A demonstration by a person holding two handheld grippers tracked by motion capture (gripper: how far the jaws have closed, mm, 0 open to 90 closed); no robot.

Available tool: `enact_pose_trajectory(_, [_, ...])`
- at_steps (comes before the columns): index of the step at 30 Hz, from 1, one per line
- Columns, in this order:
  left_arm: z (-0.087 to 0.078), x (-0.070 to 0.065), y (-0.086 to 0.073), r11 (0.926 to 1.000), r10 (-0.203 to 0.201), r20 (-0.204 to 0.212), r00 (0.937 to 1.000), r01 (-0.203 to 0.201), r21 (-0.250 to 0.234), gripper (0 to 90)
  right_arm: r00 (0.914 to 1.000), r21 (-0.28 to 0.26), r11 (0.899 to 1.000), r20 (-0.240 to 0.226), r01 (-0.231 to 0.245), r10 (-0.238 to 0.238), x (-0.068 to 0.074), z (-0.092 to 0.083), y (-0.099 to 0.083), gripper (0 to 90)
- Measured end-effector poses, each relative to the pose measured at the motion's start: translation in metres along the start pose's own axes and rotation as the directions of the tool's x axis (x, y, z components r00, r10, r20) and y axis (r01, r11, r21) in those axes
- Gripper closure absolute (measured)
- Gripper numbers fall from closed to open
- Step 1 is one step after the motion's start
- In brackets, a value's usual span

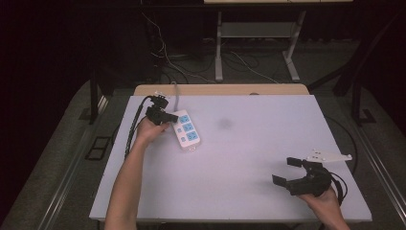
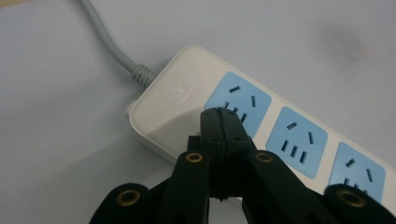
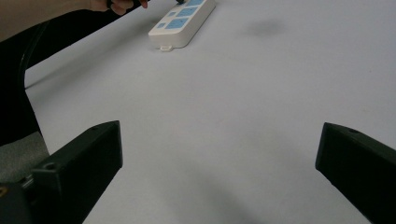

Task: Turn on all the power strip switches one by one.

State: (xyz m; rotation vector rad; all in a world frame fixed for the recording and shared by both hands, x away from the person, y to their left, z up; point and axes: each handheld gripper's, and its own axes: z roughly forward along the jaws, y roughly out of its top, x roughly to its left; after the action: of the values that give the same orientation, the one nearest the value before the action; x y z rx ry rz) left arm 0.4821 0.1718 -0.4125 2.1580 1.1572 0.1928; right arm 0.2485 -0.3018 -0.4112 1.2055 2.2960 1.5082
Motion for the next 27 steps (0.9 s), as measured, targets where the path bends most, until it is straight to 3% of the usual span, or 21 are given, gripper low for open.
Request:
enact_pose_trajectory(6, [-0.005, -0.007, 0.002, 0.9992, 0.032, -0.018, 0.9993, -0.032, -0.023, 89.3, 1.0, 0.001, 1.0, 0.003, -0.002, 0.002, -0.001, 0.0, 0.0, 0.5])
enact_pose_trajectory(15, [-0.017, -0.013, 0.004, 0.9975, 0.047, -0.021, 0.9987, -0.048, -0.051, 89.1, 1.0, -0.004, 1.0, 0.006, 0.002, -0.002, -0.002, -0.001, 0.0, 0.5])
enact_pose_trajectory(19, [-0.026, -0.017, 0.006, 0.9958, 0.055, -0.018, 0.9983, -0.056, -0.073, 84.4, 1.0, -0.003, 1.0, 0.006, 0.003, -0.003, -0.001, -0.001, 0.0, 0.5])
enact_pose_trajectory(22, [-0.033, -0.02, 0.005, 0.9952, 0.048, -0.01, 0.9988, -0.048, -0.085, 69.9, 1.0, -0.003, 1.0, 0.005, 0.002, -0.002, -0.001, 0.0, 0.0, 0.5])
enact_pose_trajectory(27, [-0.047, -0.02, 0.001, 0.9918, -0.002, 0.024, 0.9997, 0.005, -0.128, 43.5, 1.0, -0.003, 1.0, 0.002, 0.003, -0.003, 0.0, -0.001, 0.001, 0.5])
